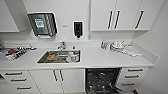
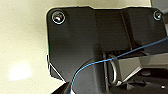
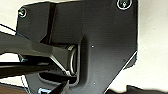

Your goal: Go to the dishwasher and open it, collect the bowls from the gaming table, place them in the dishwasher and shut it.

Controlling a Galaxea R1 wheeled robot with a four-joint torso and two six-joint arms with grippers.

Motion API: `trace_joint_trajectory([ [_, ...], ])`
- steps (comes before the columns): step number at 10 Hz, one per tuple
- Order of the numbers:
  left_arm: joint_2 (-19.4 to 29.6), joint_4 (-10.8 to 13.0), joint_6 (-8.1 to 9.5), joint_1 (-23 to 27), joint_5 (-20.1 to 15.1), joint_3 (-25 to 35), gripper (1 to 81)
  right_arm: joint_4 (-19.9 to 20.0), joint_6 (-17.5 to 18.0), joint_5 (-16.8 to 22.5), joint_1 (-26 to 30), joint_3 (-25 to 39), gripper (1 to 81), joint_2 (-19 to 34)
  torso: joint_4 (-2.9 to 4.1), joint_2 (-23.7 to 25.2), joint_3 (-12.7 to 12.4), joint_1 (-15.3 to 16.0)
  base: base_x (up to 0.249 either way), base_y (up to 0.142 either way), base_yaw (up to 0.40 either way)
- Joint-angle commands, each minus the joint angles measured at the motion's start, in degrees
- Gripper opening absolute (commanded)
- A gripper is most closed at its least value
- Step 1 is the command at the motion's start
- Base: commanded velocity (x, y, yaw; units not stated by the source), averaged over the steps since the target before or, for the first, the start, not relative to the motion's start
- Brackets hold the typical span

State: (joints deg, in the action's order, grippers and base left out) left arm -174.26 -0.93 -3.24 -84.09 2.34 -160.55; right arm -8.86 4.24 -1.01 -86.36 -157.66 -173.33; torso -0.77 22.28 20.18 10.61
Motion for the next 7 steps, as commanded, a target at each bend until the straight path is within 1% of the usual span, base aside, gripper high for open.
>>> trace_joint_trajectory([
  [1, 0.14, -0.39, -0.27, 2.22, -3.31, -0.12, 81.1, -0.28, -0.12, 3.03, 2.02, 0.17, 81.1, -0.03, 0.00, -5.62, -5.39, -3.63, 0.000, 0.000, 0.000],
  [2, 0.14, -0.39, -0.27, 2.22, -3.31, -0.12, 81.1, -0.28, -0.20, 3.03, 2.02, 0.17, 81.1, -0.03, 0.00, -7.06, -6.45, -4.55, 0.000, 0.000, 0.000],
  [3, 0.05, -0.39, -0.27, 2.22, -3.31, -0.12, 81.1, -0.28, -0.20, 3.03, 2.02, 0.17, 81.1, -0.03, 0.00, -8.86, -8.27, -5.69, 0.000, 0.000, 0.000],
  [4, 0.05, -0.39, -0.27, 2.22, -3.31, -0.12, 81.1, -0.19, -0.20, 3.03, 2.02, 0.17, 81.1, -0.03, 0.00, -10.89, -9.57, -7.04, 0.000, 0.000, 0.000],
  [5, 0.05, -0.39, -0.27, 2.22, -3.31, -0.12, 81.1, -0.19, -0.12, 3.03, 2.11, 0.17, 81.1, -0.03, 0.00, -12.88, -6.69, -8.33, 0.000, 0.000, 0.000],
  [6, 0.05, -0.39, -0.27, 2.22, -3.31, -0.12, 81.1, -0.19, -0.11, 3.03, 2.11, 0.17, 81.1, -0.03, 0.00, -14.34, -7.84, -9.38, 0.000, 0.000, 0.000],
  [7, 0.05, -0.39, -0.27, 2.22, -3.31, -0.12, 81.1, -0.19, -0.11, 3.03, 2.11, 0.17, 81.1, -0.03, 0.00, -15.89, -8.22, -10.41, 0.000, 0.000, 0.000],
])
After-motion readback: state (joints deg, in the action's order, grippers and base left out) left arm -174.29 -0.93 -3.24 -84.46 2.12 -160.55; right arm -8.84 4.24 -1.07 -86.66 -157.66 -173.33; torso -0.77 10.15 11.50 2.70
